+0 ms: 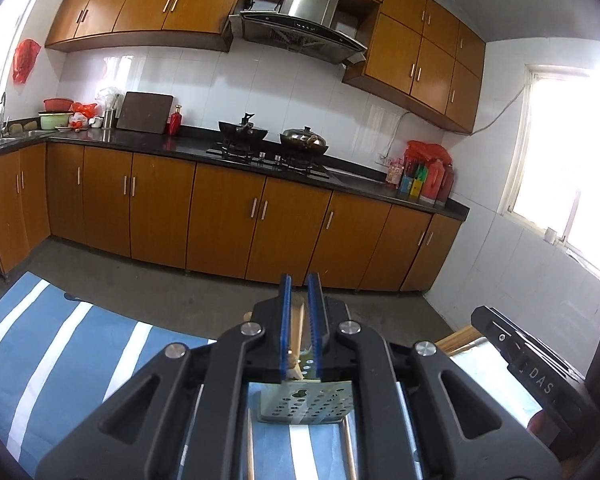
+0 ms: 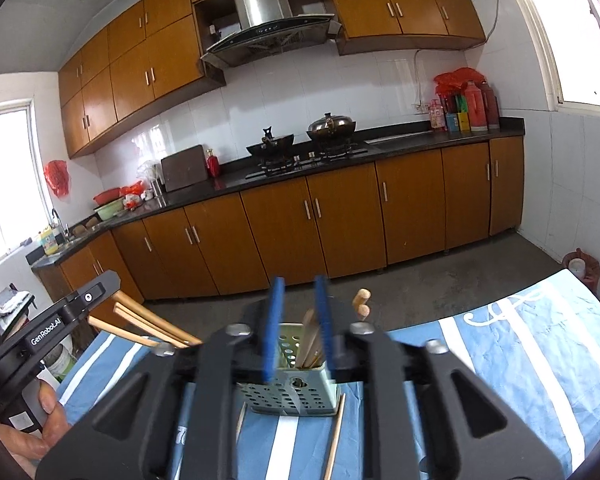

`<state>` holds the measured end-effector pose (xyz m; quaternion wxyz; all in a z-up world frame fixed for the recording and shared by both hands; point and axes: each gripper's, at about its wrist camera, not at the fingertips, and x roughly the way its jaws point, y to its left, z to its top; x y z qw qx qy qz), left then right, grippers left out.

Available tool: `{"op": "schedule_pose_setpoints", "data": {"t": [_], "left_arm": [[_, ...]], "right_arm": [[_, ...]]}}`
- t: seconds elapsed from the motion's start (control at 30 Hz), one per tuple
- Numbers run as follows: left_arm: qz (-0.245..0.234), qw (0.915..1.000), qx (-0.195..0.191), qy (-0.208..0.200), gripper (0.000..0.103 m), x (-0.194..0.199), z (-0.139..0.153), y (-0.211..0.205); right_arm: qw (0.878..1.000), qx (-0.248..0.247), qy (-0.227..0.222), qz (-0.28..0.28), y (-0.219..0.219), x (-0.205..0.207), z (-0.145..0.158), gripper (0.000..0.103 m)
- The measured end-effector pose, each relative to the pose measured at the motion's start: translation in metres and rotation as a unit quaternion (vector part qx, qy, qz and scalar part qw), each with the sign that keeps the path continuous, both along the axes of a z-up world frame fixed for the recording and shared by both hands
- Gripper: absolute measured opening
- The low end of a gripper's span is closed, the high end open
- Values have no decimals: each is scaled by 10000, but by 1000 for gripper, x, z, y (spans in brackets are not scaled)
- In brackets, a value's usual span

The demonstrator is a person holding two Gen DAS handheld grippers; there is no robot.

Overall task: Organize utensils
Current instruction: 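Lower the chopsticks into the holder and open both tools, then move both open tools back down to the last chopsticks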

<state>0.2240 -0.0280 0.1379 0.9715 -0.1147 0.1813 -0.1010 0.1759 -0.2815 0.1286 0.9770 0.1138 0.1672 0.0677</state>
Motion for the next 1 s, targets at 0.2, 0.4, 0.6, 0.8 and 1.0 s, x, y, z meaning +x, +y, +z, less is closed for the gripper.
{"op": "schedule_pose_setpoints", "data": {"t": [0.2,0.4,0.6,0.8,1.0], "left_arm": [[60,9999,-63,-115,21,-30,10,17],[115,9990,140,412,28,-69,-33,47],[24,9864,398,1592,28,-74,-119,57],[-172,9742,513,2191,28,-82,-171,51],[-298,9724,512,2258,35,-81,-177,37]], "right_arm": [[9997,-19,-191,-164,-13,-32,7,28],[9985,-59,436,-332,-32,-52,-36,28],[9834,-38,1811,-57,-17,-51,-131,28],[9662,-81,2549,373,24,-53,-189,28],[9630,-518,2621,364,46,-45,-199,28]]}}
